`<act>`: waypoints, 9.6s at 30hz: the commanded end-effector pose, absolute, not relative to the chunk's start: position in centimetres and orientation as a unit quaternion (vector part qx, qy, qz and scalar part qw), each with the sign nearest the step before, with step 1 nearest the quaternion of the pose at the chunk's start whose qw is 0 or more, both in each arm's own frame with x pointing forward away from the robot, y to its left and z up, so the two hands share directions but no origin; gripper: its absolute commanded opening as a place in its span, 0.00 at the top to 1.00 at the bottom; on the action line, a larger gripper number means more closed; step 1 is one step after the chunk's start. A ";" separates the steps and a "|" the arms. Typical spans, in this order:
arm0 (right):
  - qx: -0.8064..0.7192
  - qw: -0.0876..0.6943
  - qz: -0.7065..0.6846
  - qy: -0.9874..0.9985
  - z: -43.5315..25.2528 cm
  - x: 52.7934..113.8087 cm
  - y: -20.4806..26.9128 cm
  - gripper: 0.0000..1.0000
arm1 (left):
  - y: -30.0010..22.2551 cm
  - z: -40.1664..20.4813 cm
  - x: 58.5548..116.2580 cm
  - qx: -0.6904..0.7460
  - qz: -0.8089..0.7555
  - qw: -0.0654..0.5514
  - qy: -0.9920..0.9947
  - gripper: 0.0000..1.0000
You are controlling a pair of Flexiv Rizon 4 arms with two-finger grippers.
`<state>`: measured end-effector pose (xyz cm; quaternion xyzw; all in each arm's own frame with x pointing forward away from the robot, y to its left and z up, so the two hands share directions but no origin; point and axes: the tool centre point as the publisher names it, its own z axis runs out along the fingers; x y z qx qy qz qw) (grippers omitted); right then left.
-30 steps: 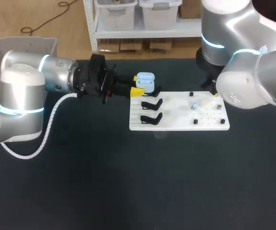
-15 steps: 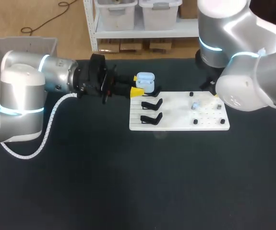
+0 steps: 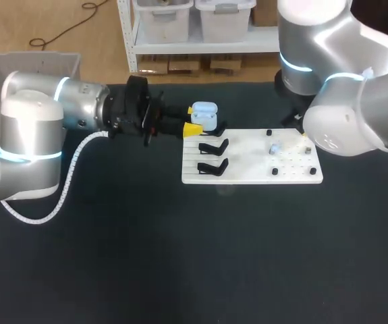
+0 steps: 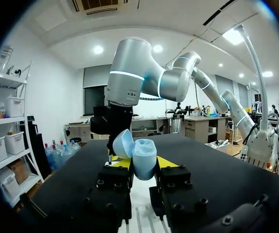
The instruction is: Pick up each earbud case from the left stands, insert the matching earbuds, close the lid, and place the case in the box.
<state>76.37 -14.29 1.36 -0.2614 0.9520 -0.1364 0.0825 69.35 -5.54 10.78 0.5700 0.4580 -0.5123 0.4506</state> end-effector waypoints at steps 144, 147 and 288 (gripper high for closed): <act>0.265 -0.071 -0.071 0.959 17.0 66.7 8.3 1.00 | -7.0 9.5 69.5 0.578 -0.500 0.455 0.458 1.00; 0.272 -0.073 -0.073 0.957 16.9 67.0 8.5 1.00 | -7.0 9.5 69.5 0.576 -0.498 0.458 0.458 1.00; 0.086 0.087 0.182 0.976 14.9 69.1 -4.2 0.39 | -7.0 9.5 69.4 0.572 -0.497 0.468 0.454 1.00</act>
